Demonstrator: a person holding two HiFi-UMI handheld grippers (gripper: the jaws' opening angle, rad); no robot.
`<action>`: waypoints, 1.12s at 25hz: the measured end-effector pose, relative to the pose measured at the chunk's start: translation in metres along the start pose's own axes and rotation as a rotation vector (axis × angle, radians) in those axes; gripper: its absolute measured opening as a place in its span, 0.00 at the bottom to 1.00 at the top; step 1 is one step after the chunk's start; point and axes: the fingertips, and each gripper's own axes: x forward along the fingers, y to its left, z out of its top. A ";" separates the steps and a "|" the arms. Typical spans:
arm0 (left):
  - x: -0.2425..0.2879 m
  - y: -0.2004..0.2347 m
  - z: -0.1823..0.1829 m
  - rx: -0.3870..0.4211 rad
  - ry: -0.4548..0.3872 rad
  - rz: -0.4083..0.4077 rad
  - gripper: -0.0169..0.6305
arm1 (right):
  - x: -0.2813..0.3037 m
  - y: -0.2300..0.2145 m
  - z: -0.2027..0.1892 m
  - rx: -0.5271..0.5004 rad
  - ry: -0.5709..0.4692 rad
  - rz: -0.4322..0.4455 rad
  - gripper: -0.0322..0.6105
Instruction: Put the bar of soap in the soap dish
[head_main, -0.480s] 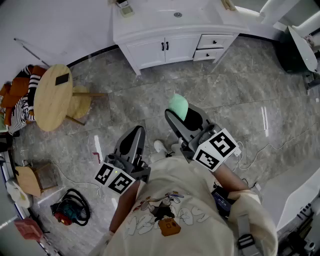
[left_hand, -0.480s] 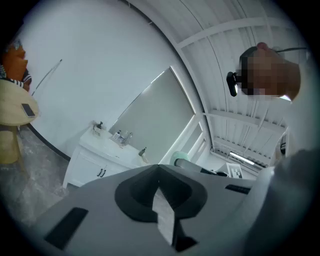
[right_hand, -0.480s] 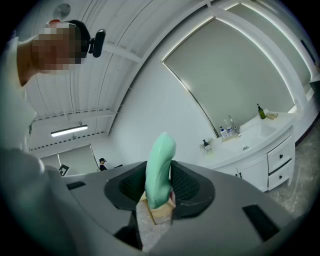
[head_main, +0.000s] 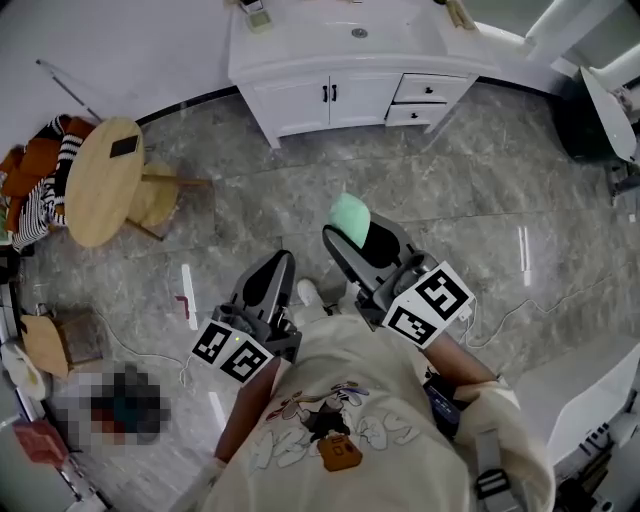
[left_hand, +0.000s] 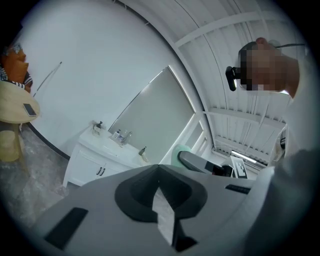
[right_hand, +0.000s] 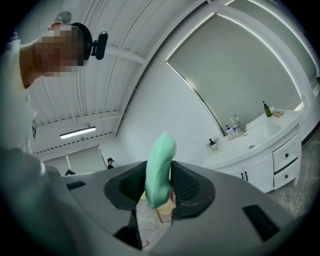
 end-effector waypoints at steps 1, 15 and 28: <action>0.002 -0.002 -0.001 0.006 -0.001 0.005 0.04 | -0.003 -0.002 0.002 0.000 -0.004 -0.005 0.27; 0.022 -0.039 -0.029 0.078 0.000 0.058 0.04 | -0.050 -0.044 -0.012 0.046 0.008 0.006 0.27; 0.033 -0.038 -0.035 0.073 -0.013 0.095 0.04 | -0.062 -0.053 -0.023 0.113 0.033 0.024 0.27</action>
